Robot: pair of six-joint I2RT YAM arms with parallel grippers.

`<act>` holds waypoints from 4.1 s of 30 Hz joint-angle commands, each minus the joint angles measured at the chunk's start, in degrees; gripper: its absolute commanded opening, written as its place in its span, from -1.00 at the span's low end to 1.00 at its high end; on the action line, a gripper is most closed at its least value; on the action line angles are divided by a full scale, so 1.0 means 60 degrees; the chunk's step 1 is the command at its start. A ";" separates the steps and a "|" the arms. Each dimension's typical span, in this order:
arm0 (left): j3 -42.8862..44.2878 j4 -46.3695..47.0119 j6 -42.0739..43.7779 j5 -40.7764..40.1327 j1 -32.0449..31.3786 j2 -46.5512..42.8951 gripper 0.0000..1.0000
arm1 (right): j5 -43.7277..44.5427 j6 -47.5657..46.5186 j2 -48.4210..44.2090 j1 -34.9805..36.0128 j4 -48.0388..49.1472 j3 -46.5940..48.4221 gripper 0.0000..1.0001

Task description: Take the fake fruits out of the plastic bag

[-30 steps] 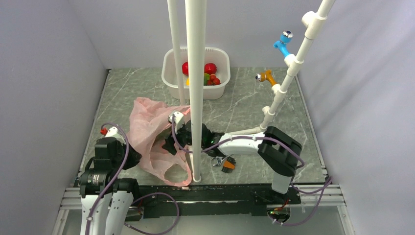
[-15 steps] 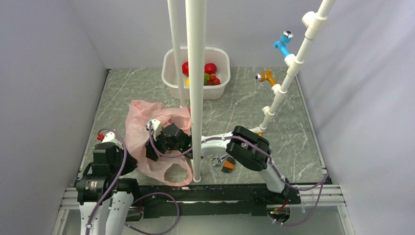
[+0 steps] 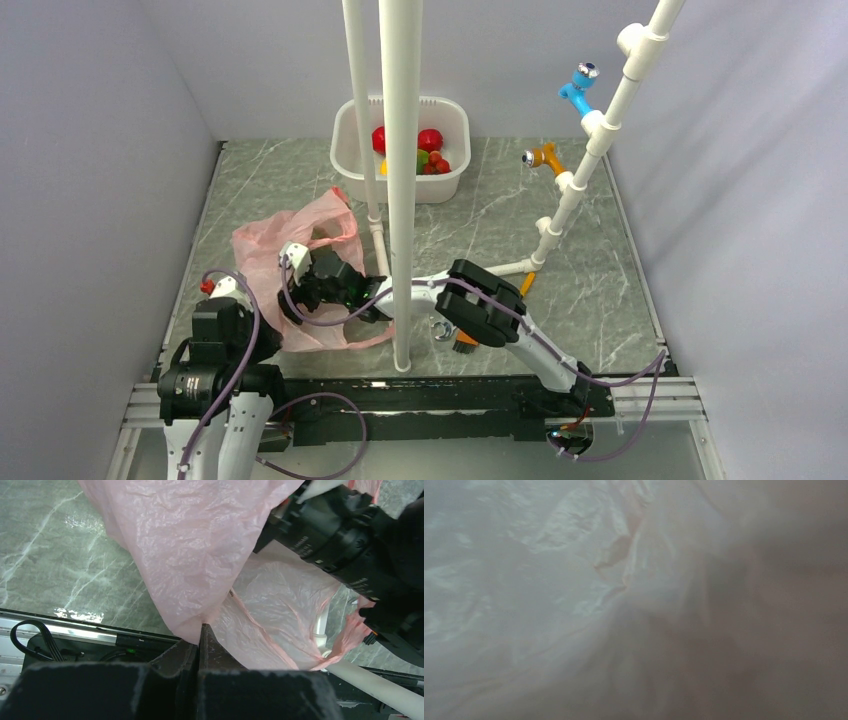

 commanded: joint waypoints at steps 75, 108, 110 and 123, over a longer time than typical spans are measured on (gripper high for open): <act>0.1408 0.2413 0.1668 0.1098 -0.2156 0.4655 0.71 | -0.1052 0.2150 -0.5319 -0.1003 -0.2936 -0.4246 0.95; -0.0112 0.1630 -0.1787 -0.1036 -0.4142 0.4163 -1.00 | -0.3211 0.3352 -0.2707 -0.0149 0.0951 -0.5649 -0.31; -0.0097 0.1546 -0.1948 -0.1247 -0.4271 0.4114 -1.00 | -0.2561 0.3416 -0.2497 -0.0158 0.1098 -0.5782 -0.32; -0.1339 0.3138 -0.4321 -0.1502 -0.5044 0.2930 -0.52 | -0.1496 0.2802 -0.5082 -0.0587 -0.1514 -0.5583 0.28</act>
